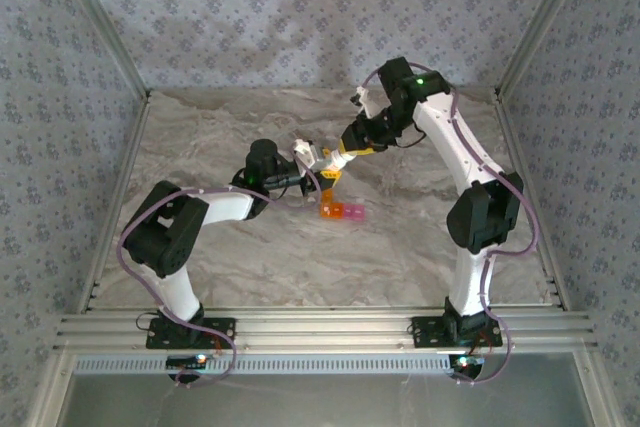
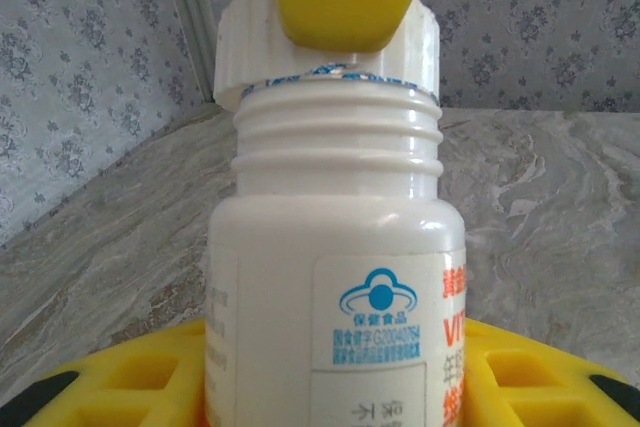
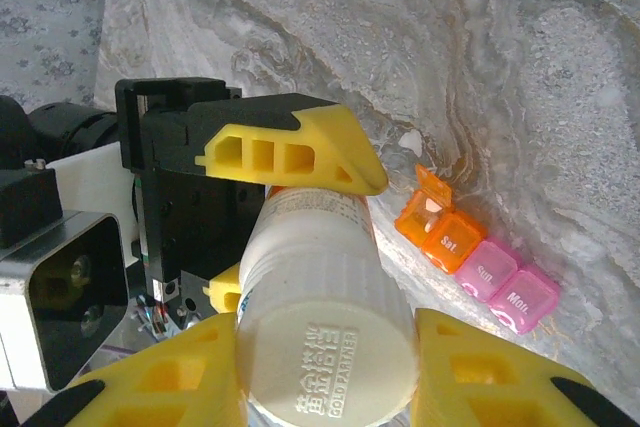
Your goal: Sort the pills into containers
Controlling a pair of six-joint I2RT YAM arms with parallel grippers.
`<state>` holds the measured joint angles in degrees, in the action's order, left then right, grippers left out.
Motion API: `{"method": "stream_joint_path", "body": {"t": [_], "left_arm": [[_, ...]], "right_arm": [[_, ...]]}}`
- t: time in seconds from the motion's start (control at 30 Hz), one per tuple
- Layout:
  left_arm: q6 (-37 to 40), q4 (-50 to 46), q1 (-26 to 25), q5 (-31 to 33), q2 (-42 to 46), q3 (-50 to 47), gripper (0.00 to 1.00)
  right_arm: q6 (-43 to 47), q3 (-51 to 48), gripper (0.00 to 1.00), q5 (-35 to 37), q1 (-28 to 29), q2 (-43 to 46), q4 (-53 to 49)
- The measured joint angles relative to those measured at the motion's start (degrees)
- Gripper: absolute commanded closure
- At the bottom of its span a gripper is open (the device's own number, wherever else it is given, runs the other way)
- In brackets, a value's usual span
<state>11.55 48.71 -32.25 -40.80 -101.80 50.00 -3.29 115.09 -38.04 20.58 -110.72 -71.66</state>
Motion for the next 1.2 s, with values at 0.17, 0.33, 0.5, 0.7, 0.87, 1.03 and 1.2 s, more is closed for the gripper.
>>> {"method": "stream_joint_path", "body": {"t": [0.17, 0.33, 0.5, 0.7, 0.87, 1.03, 1.2], "left_arm": [[0.0, 0.4, 0.0, -0.4, 0.0, 0.0, 1.00], [0.0, 0.9, 0.0, -1.4, 0.2, 0.1, 1.00], [0.0, 1.0, 0.0, -2.1, 0.6, 0.1, 1.00], [0.0, 0.7, 0.0, -2.5, 1.4, 0.1, 1.00], [0.0, 0.0, -0.1, -2.5, 2.2, 0.1, 1.00], [0.2, -1.5, -0.1, -2.5, 3.2, 0.1, 1.00], [1.3, -4.0, -0.1, -2.5, 4.3, 0.1, 1.00]], "right_arm": [[0.8, -0.1, 0.65, -1.8, 0.0, 0.3, -0.2], [1.2, -0.9, 0.65, -2.5, 0.1, 1.0, -0.1], [1.2, -2.2, 0.65, -2.7, 0.1, 2.2, 0.3], [1.1, -3.3, 0.65, -3.6, 0.1, 2.7, 1.1], [0.7, -3.4, 0.65, -4.8, -0.1, 2.7, 1.4], [0.7, -3.4, 0.65, -5.7, -0.5, 2.7, 1.3], [0.8, -3.4, 0.65, -6.2, -0.5, 2.7, 0.9]]}}
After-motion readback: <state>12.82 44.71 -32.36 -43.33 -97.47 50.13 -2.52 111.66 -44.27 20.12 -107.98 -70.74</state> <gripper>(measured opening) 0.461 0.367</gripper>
